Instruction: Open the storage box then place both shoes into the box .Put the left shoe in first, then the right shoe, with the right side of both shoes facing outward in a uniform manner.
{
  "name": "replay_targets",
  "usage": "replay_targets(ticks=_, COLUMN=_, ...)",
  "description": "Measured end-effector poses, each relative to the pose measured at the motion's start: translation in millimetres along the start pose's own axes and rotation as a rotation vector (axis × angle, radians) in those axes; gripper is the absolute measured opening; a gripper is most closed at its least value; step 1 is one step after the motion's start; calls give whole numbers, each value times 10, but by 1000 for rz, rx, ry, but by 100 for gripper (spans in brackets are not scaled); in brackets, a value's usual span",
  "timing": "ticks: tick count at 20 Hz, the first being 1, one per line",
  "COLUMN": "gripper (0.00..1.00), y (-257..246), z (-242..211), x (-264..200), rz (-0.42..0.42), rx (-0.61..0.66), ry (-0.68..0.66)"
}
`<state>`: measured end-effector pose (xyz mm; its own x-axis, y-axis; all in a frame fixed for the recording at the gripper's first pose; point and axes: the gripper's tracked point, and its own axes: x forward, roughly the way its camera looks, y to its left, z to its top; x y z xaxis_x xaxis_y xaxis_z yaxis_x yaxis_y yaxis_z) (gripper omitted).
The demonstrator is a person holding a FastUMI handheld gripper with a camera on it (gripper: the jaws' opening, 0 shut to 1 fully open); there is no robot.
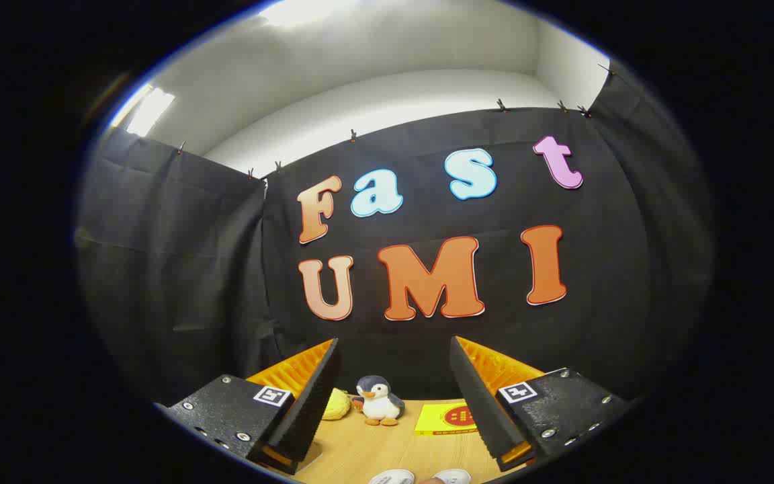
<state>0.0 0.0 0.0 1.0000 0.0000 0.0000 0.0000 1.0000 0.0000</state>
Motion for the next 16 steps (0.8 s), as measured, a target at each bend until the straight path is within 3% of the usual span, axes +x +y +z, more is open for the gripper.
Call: replay_targets(ticks=16, gripper=96, y=125, z=-93, x=19, rz=30, rx=20, ry=37)
